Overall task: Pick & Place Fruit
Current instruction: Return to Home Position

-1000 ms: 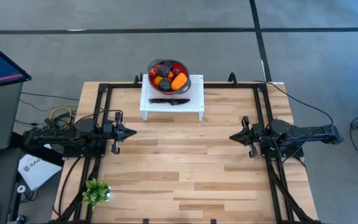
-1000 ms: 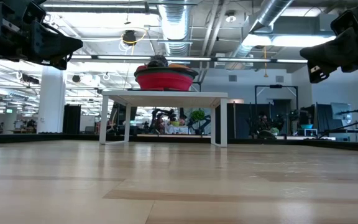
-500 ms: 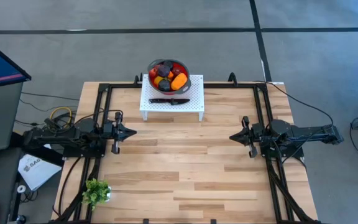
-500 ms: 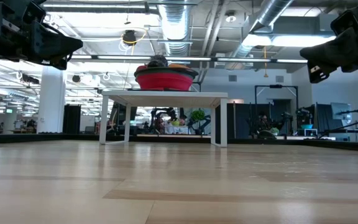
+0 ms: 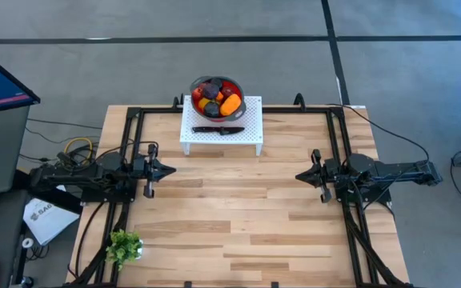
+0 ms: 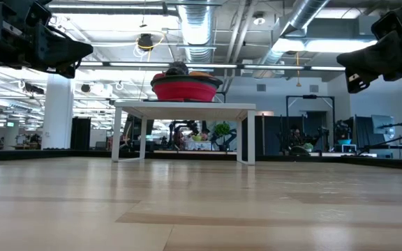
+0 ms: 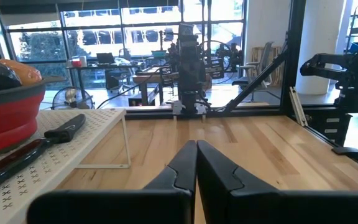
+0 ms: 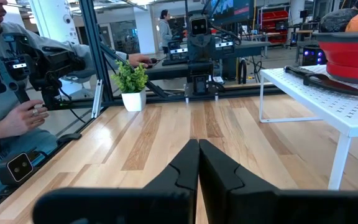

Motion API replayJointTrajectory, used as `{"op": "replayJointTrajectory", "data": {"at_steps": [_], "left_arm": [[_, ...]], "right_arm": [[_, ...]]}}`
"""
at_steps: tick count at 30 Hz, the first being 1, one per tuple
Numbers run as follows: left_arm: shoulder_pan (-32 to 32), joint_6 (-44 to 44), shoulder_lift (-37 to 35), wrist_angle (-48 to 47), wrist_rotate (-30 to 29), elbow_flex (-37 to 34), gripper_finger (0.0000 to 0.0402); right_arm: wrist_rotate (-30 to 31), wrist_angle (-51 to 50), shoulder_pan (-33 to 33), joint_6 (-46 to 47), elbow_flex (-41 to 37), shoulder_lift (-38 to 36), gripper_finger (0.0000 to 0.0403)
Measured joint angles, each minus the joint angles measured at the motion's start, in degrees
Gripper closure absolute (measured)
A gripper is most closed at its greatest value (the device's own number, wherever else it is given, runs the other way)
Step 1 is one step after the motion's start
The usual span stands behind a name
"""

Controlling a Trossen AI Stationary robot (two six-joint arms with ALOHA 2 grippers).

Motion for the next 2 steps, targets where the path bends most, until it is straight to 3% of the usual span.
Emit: {"op": "replayJointTrajectory", "data": {"at_steps": [2], "left_arm": [[0.00, 0.00, 0.00, 0.00, 0.01, 0.00, 0.0398]], "right_arm": [[0.00, 0.00, -0.01, 0.00, 0.00, 0.00, 0.0398]]}}
